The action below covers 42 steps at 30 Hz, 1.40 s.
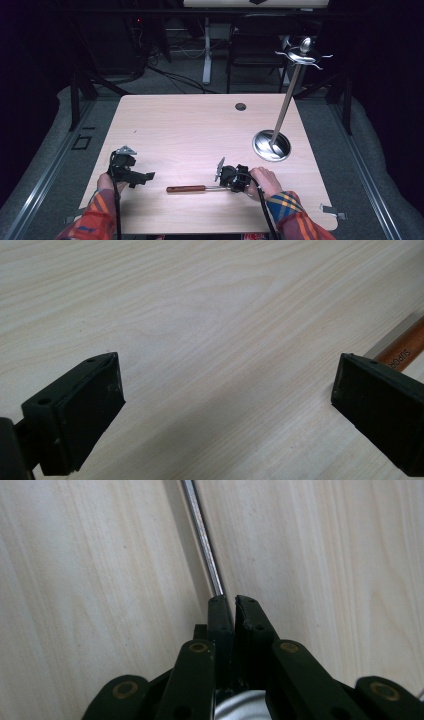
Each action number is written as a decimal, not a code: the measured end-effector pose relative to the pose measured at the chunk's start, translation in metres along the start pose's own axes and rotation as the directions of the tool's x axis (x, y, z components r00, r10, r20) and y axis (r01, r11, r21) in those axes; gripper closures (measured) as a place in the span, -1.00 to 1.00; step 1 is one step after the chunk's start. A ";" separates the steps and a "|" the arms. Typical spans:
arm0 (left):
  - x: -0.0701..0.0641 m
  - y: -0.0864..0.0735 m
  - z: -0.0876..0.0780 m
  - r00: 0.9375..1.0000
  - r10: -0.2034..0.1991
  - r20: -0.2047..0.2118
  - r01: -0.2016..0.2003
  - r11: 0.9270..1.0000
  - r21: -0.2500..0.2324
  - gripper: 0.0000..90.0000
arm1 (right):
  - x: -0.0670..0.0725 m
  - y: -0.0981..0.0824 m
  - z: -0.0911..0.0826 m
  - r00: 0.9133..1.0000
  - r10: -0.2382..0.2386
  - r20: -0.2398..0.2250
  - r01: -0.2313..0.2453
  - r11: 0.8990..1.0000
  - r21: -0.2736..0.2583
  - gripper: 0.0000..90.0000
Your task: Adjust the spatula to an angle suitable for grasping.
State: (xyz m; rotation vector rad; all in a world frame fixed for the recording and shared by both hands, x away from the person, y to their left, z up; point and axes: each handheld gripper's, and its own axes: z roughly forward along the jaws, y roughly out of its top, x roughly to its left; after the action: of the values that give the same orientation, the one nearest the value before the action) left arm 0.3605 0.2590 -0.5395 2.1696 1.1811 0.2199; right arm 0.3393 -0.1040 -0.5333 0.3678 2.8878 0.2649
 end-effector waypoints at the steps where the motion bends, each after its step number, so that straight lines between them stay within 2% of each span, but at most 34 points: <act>1: 0.000 0.000 0.000 1.000 0.000 0.000 0.000 1.000 0.000 -1.00 | 0.000 0.000 0.000 1.000 0.000 0.000 0.000 1.000 0.000 0.89; 2: 0.000 0.000 0.000 1.000 0.001 0.002 -0.001 1.000 0.002 -1.00 | -0.001 -0.004 -0.001 1.000 0.024 0.012 -0.025 1.000 0.017 0.88; 3: 0.000 0.000 0.000 1.000 0.001 0.002 -0.001 1.000 0.002 -1.00 | -0.001 -0.004 -0.001 1.000 0.024 0.012 -0.025 1.000 0.017 0.88; 6: -0.001 0.000 0.000 1.000 -0.001 0.002 0.001 1.000 0.000 -1.00 | -0.003 -0.010 0.000 0.999 0.044 0.013 -0.044 0.999 0.015 0.72; 12: -0.001 0.000 0.002 1.000 0.005 0.008 -0.005 1.000 0.009 -1.00 | -0.002 -0.004 0.003 1.000 0.027 0.002 -0.027 1.000 0.016 0.60; 17: 0.000 0.000 0.002 1.000 0.006 0.009 -0.006 1.000 0.010 -1.00 | 0.002 0.006 0.011 1.000 -0.001 0.002 0.001 0.999 0.036 0.74; 20: 0.000 -0.001 0.001 1.000 0.004 0.007 -0.004 1.000 0.012 -1.00 | 0.002 0.005 0.011 1.000 0.008 0.007 -0.008 0.999 0.043 0.76; 27: -0.002 0.000 0.001 1.000 0.007 0.006 -0.007 1.000 0.008 -1.00 | -0.003 -0.003 0.009 0.998 0.060 0.035 -0.062 0.995 0.076 0.84; 30: -0.001 0.000 0.001 1.000 0.003 0.005 -0.003 1.000 0.008 -1.00 | -0.006 -0.008 0.009 0.995 0.096 0.038 -0.099 0.992 0.084 0.85; 31: -0.002 -0.001 0.001 1.000 0.000 0.005 0.000 1.000 0.007 -1.00 | -0.009 -0.011 0.009 0.991 0.124 0.042 -0.128 0.987 0.096 0.85; 33: -0.002 -0.001 0.001 1.000 0.000 0.004 0.000 1.000 0.008 -0.99 | -0.009 -0.012 0.008 0.990 0.133 0.043 -0.136 0.985 0.102 0.85; 34: -0.002 -0.001 0.001 1.000 0.002 0.006 -0.002 1.000 0.011 -0.99 | -0.011 -0.015 0.008 0.986 0.158 0.050 -0.163 0.981 0.108 0.85; 37: -0.002 -0.001 0.002 1.000 0.010 0.010 -0.010 1.000 0.022 -0.99 | -0.013 -0.018 0.008 0.983 0.174 0.055 -0.179 0.977 0.116 0.85; 38: -0.002 -0.001 0.002 1.000 0.009 0.011 -0.009 1.000 0.024 -0.99 | -0.014 -0.021 0.007 0.978 0.199 0.056 -0.204 0.971 0.125 0.85; 40: -0.002 -0.001 0.002 1.000 0.010 0.010 -0.011 1.000 0.022 -0.99 | -0.016 -0.023 0.007 0.978 0.202 0.054 -0.207 0.971 0.123 0.85; 42: -0.002 -0.001 0.002 1.000 0.010 0.011 -0.010 1.000 0.021 -0.99 | -0.019 -0.030 0.006 0.969 0.241 0.059 -0.247 0.960 0.135 0.85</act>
State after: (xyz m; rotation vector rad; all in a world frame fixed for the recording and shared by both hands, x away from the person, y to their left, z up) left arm 0.3593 0.2566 -0.5407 2.1934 1.1715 0.2007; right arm 0.3518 -0.1367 -0.5412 0.7487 2.8255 0.0893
